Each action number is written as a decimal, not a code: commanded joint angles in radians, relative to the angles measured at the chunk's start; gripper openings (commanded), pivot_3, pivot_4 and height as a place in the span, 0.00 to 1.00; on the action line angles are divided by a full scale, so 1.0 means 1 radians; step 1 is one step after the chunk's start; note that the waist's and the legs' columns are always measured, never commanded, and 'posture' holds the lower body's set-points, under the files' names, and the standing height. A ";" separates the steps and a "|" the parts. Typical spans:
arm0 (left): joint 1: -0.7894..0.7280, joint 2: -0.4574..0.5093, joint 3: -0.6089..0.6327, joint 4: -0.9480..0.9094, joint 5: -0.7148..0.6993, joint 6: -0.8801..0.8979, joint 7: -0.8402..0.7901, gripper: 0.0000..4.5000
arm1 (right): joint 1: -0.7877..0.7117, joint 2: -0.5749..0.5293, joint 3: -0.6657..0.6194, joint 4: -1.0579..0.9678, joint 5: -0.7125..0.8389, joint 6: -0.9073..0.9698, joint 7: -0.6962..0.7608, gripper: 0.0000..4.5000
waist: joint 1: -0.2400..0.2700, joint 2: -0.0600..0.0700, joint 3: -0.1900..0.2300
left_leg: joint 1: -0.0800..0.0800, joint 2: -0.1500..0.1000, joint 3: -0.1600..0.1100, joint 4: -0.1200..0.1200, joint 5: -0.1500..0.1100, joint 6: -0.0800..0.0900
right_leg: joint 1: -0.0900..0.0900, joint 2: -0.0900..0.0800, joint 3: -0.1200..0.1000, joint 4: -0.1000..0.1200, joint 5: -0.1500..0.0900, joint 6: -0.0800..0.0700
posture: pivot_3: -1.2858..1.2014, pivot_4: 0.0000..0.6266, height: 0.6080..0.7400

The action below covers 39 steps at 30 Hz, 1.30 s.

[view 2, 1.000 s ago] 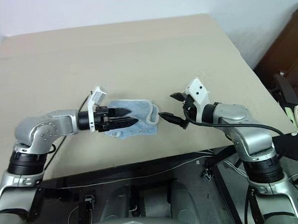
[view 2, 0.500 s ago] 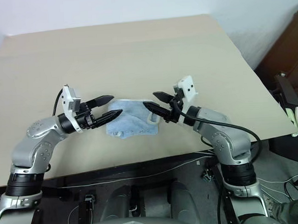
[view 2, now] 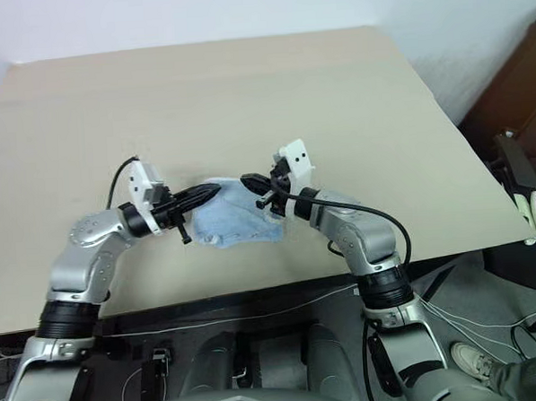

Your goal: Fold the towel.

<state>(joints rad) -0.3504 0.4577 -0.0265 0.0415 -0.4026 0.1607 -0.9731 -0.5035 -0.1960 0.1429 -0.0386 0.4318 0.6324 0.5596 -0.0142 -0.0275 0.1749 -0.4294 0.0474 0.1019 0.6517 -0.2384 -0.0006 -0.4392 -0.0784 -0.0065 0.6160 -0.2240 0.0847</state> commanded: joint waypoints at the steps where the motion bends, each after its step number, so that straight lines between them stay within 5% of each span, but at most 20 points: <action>1: 0.041 0.000 -0.021 -0.002 0.026 -0.040 -0.022 0.01 | 0.026 -0.005 0.010 0.043 -0.046 -0.068 0.012 0.00 | -0.003 0.000 0.000 | 0.000 0.000 0.000 0.000 0.000 0.000 | 0.000 0.000 0.000 0.000 0.000 0.000 | 0.52 0.24 1.00; 11: 0.119 -0.023 -0.017 0.034 0.045 -0.077 -0.004 0.01 | 0.031 0.034 0.048 0.392 -0.181 -0.294 0.061 0.00 | -0.009 -0.001 -0.002 | 0.011 0.002 0.000 0.000 0.000 -0.001 | 0.009 0.001 0.000 0.002 -0.002 -0.003 | 0.52 0.24 1.00; 14: 0.139 0.023 -0.006 -0.048 -0.020 0.038 -0.044 0.01 | 0.011 0.028 0.036 0.395 -0.168 -0.298 0.098 0.00 | -0.015 -0.001 -0.002 | 0.018 0.004 -0.001 0.000 0.000 -0.001 | 0.015 0.000 0.000 0.002 -0.002 -0.004 | 0.52 0.24 1.00; 18: 0.137 0.065 0.070 -0.131 -0.111 0.171 -0.007 0.21 | 0.004 -0.009 -0.009 0.287 -0.096 -0.222 0.160 0.00 | -0.021 0.000 -0.002 | 0.018 0.004 -0.003 -0.002 -0.001 -0.002 | 0.014 -0.001 0.000 0.002 -0.002 -0.004 | 0.52 0.24 1.00; 22: 0.146 0.105 0.137 -0.178 -0.173 0.243 0.005 0.51 | 0.004 -0.074 -0.048 0.142 -0.003 -0.100 0.232 0.20 | -0.024 0.000 -0.002 | 0.014 0.004 -0.003 -0.003 0.000 -0.001 | 0.010 -0.002 0.001 0.000 -0.002 -0.004 | 0.52 0.24 1.00; 28: 0.190 0.117 0.200 -0.186 -0.184 0.236 0.031 0.97 | 0.019 -0.194 -0.148 0.096 0.122 0.068 0.309 0.65 | -0.024 0.000 -0.002 | 0.006 0.003 -0.003 -0.003 0.000 -0.001 | 0.004 -0.002 0.000 0.000 -0.002 -0.004 | 0.52 0.24 1.00; 32: 0.259 0.089 0.186 -0.215 -0.148 0.201 0.076 1.00 | 0.027 -0.261 -0.145 0.088 0.172 0.218 0.338 0.95 | -0.025 0.000 -0.002 | 0.006 0.003 -0.003 -0.003 0.000 -0.001 | 0.004 -0.003 0.000 -0.001 -0.002 -0.004 | 0.52 0.24 1.00; 39: 0.326 0.090 0.181 -0.230 -0.125 0.179 0.081 1.00 | -0.065 -0.307 -0.113 0.180 0.221 0.465 0.372 0.95 | -0.028 0.000 -0.002 | 0.004 0.004 -0.003 -0.003 0.000 -0.001 | 0.001 -0.002 0.000 -0.001 -0.002 -0.004 | 0.52 0.24 1.00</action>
<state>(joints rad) -0.0273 0.5366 0.1483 -0.1557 -0.5400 0.3715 -0.8884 -0.5349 -0.4945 0.0197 0.1350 0.6247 1.0481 0.9104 -0.0423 -0.0273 0.1729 -0.4254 0.0508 0.0989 0.6487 -0.2388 -0.0015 -0.4383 -0.0810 -0.0057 0.6153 -0.2262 0.0804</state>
